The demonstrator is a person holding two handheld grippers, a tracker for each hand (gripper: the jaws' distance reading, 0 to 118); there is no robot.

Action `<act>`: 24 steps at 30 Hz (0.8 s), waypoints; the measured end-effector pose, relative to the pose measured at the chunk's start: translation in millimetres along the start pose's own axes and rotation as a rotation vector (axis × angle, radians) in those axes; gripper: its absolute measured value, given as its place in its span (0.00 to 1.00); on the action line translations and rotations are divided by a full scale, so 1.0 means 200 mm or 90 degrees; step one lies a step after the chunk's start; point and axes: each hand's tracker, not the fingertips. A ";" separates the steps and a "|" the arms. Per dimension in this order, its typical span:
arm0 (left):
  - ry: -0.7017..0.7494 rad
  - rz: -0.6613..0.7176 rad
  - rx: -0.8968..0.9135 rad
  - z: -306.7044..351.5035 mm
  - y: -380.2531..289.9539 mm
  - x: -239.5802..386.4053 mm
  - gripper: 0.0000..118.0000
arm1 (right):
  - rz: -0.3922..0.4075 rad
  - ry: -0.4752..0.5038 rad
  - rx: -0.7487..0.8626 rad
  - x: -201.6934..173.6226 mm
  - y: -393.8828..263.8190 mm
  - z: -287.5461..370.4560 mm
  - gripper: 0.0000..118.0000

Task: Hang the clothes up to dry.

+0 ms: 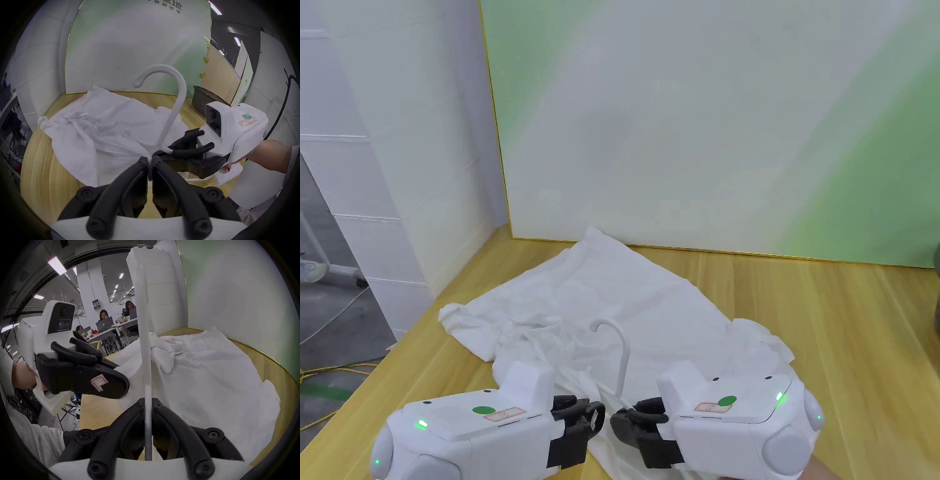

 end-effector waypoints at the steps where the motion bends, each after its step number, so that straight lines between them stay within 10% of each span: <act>1: 0.002 0.005 0.003 0.01 0.00 -0.01 0.05 | 0.002 0.000 0.001 0.00 -0.01 0.00 0.05; 12: -0.035 0.107 0.078 0.10 0.25 -0.06 0.05 | 0.060 -0.023 0.024 -0.08 -0.04 0.15 0.05; 24: -0.112 -0.084 0.045 0.23 0.17 0.11 0.05 | 0.000 0.006 0.131 -0.01 0.10 0.30 0.05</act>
